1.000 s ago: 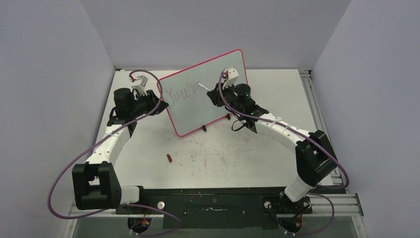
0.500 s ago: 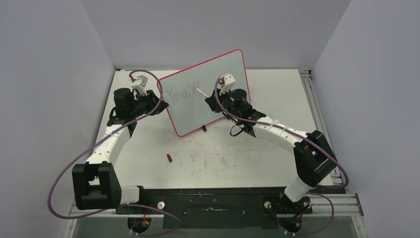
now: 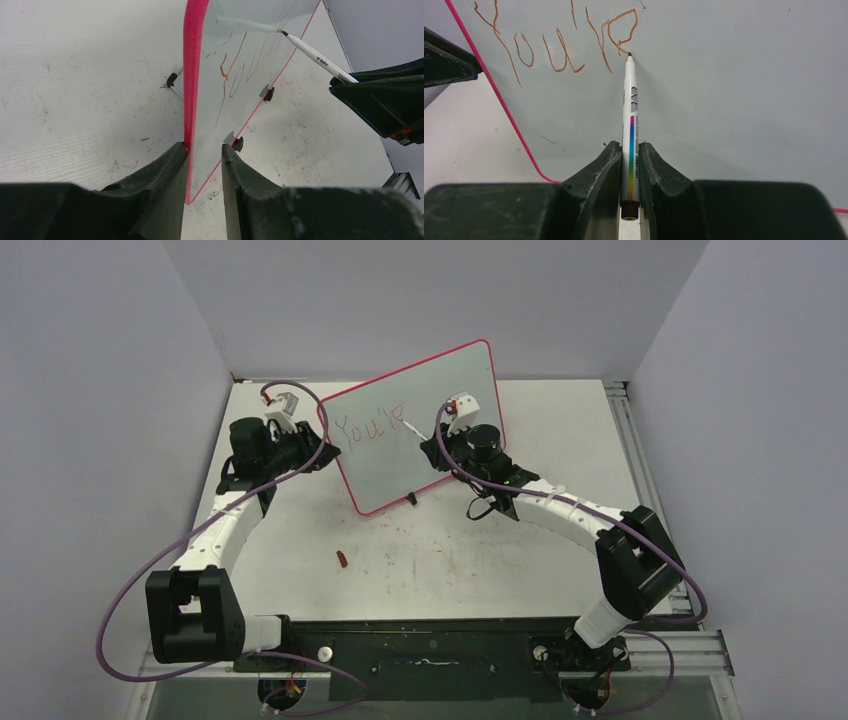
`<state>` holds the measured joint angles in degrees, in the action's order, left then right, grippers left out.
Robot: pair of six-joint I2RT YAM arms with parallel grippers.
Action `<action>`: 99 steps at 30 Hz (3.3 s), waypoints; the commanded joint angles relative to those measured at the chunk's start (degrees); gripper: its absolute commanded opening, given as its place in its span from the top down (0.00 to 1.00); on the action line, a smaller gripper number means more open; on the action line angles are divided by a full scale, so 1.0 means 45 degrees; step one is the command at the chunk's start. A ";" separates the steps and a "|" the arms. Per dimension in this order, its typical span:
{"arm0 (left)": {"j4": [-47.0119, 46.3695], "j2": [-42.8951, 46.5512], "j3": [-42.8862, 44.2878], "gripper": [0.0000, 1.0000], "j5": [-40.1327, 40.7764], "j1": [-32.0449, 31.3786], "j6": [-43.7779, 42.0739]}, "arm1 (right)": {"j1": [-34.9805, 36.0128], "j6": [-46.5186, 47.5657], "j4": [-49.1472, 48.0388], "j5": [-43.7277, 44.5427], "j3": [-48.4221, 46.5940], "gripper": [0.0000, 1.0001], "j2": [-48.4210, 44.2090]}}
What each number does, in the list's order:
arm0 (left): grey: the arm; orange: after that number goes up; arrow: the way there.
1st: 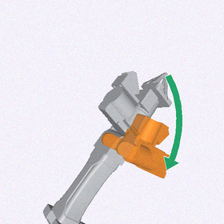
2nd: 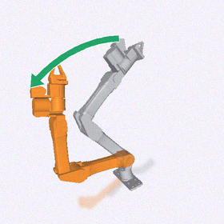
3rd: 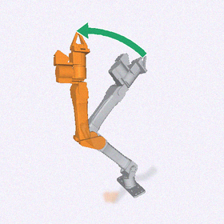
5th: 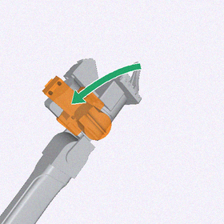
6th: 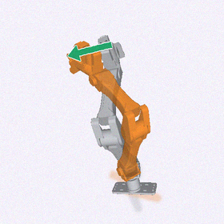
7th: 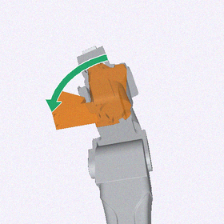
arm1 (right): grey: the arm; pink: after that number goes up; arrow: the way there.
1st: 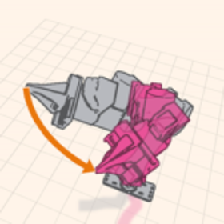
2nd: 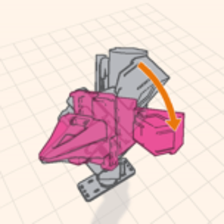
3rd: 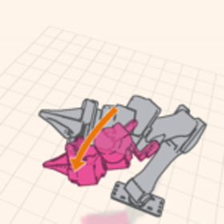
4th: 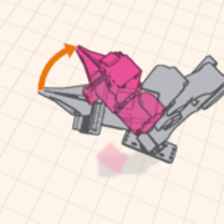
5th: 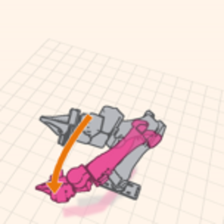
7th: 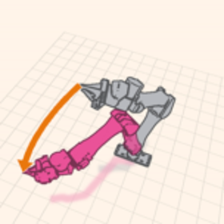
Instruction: Write a sentence on the whiteboard
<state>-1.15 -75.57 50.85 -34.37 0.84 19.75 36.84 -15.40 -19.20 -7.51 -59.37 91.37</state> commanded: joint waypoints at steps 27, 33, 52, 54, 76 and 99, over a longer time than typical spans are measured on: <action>-0.0771 0.0048 0.0450 0.67 -0.0434 -0.0373 0.0084 | -0.0547 0.0181 0.2865 -0.0652 -0.0077 0.95 -0.3663; -0.0599 -0.0226 0.0443 0.67 -0.0290 -0.0675 -0.0051 | -0.1618 0.0079 0.3485 -0.1929 0.0134 0.95 -0.4115; -0.0780 -0.0438 0.0268 0.68 -0.0291 -0.0773 -0.0023 | -0.4144 -0.0265 0.3798 -0.4820 0.0529 0.95 -0.4428; -0.0744 -0.0433 0.0229 0.68 -0.0240 -0.0773 -0.0033 | -0.4126 -0.0329 0.3667 -0.4969 0.0621 0.95 -0.4453; -0.0919 -0.0702 0.0158 0.79 -0.0365 -0.0885 0.0084 | -0.3069 -0.0132 0.3144 -0.3692 0.0356 0.95 -0.3510; -0.0674 -0.0591 0.0219 0.90 -0.0158 -0.0929 -0.0118 | -0.3050 -0.0493 0.0925 -0.3834 -0.0675 0.95 -0.1637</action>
<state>-2.39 -78.81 50.74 -34.04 -2.70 19.22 22.98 -16.58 -8.67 -25.28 -59.31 82.83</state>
